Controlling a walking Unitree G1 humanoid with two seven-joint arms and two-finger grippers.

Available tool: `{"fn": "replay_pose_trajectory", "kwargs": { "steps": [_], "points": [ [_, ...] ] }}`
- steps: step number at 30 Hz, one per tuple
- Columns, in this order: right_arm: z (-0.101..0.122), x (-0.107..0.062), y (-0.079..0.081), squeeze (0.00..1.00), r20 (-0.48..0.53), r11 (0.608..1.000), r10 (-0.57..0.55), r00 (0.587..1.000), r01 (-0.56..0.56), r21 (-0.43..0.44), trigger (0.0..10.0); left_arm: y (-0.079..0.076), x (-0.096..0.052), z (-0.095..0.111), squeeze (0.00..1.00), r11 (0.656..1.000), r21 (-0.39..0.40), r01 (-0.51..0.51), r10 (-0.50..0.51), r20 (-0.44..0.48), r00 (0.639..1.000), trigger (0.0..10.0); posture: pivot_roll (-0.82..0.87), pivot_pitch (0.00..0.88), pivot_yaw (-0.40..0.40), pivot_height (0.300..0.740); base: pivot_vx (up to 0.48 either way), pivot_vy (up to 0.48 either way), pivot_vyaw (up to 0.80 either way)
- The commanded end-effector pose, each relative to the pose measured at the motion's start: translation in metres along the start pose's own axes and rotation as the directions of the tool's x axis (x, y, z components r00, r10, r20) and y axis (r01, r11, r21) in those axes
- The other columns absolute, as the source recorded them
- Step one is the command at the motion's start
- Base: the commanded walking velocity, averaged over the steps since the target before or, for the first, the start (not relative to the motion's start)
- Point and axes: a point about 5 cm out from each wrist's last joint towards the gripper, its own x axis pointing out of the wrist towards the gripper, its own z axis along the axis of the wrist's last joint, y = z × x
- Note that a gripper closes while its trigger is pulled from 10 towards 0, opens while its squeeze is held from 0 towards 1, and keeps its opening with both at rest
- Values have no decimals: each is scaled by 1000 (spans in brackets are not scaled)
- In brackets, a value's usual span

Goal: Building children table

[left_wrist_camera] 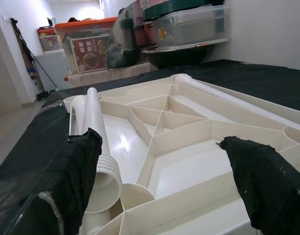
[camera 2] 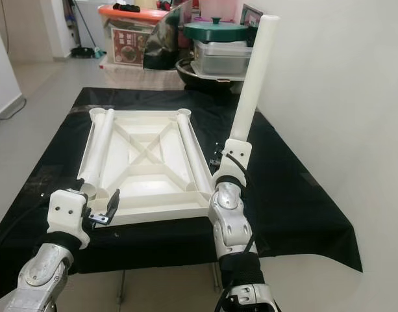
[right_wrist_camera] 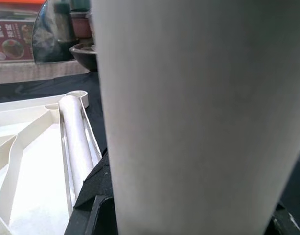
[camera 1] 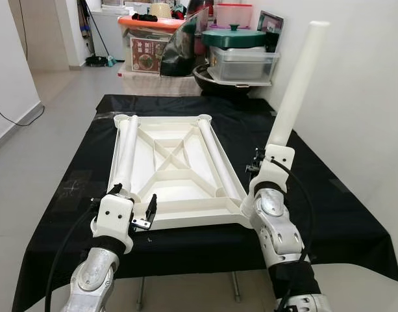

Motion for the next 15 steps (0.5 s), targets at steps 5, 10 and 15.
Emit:
{"fn": "replay_pose_trajectory", "kwargs": {
  "steps": [5, 10, 15],
  "points": [
    [-56, -6, -15, 0, -236, 994, -77, 969, 56, -94, 10000, 2, 0, -5, 0, 1000, 10, -11, 11, -27, 1000, 10000, 58, 0, -87, 740, 0, 0, 0],
    [-53, -5, -14, 0, -234, 994, -84, 969, 65, -88, 10000, 1, 1, -6, 0, 1000, 12, -12, 13, -28, 1000, 10000, 54, 0, -86, 740, 0, 0, 0],
    [-52, -4, -14, 0, -230, 994, -90, 969, 73, -84, 10000, 1, 2, -6, 0, 1000, 14, -11, 11, -29, 1000, 10000, 52, 0, -84, 740, 0, 0, 0]
  ]
}}
